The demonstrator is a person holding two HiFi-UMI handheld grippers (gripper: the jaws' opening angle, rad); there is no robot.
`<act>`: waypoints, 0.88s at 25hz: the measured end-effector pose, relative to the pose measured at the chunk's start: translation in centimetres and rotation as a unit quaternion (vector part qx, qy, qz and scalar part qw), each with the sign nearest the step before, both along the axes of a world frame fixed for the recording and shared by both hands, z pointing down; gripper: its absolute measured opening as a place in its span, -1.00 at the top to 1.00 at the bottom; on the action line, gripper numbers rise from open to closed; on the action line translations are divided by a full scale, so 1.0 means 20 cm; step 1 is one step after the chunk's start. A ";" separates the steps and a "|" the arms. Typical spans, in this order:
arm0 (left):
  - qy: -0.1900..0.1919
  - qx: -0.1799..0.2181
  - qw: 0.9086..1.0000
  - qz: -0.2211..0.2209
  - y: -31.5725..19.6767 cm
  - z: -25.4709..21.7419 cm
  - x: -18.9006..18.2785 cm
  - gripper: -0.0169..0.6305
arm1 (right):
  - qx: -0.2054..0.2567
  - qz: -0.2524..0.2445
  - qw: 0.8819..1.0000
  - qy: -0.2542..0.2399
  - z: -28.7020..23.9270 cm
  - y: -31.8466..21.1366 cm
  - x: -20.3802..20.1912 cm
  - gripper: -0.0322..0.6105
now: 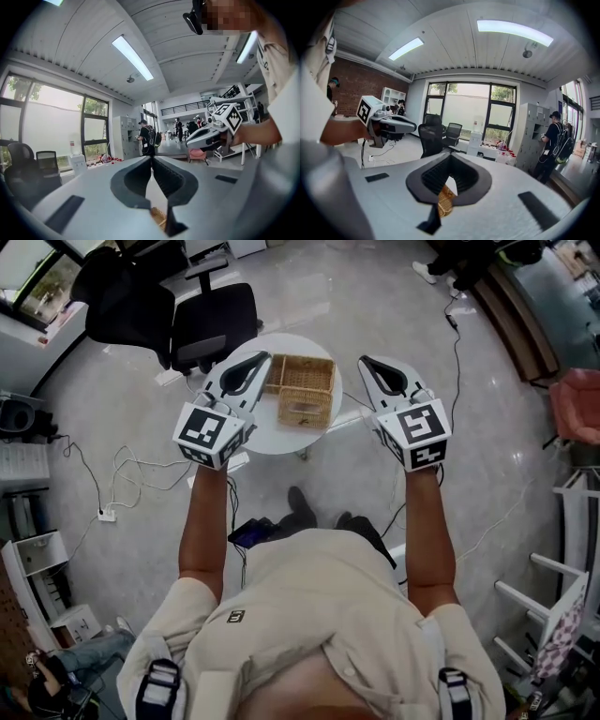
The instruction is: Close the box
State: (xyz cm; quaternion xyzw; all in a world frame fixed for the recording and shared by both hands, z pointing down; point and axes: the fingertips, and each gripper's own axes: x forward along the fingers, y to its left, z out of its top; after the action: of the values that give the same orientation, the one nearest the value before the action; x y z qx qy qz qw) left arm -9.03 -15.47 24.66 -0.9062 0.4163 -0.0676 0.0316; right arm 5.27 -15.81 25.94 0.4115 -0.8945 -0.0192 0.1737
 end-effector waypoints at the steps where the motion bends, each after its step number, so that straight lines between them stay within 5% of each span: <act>1: 0.002 0.000 1.000 0.005 -0.04 0.02 -0.02 0.90 | -0.002 0.006 1.000 0.000 0.02 -0.03 -0.01 0.92; 5: 0.005 -0.002 1.000 0.013 -0.14 0.15 -0.12 0.90 | -0.019 0.022 1.000 -0.004 0.13 -0.09 -0.06 0.92; 22: 0.007 -0.126 0.992 -0.001 -0.27 0.86 -0.28 0.90 | -0.127 0.026 0.992 -0.011 0.85 -0.27 -0.09 0.91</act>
State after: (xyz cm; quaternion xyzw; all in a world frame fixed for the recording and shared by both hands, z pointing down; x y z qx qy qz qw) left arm -14.60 -20.90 41.82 -0.9028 0.4059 -0.1135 -0.0853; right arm 3.38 -21.29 42.85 0.4098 -0.8803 0.1035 0.2152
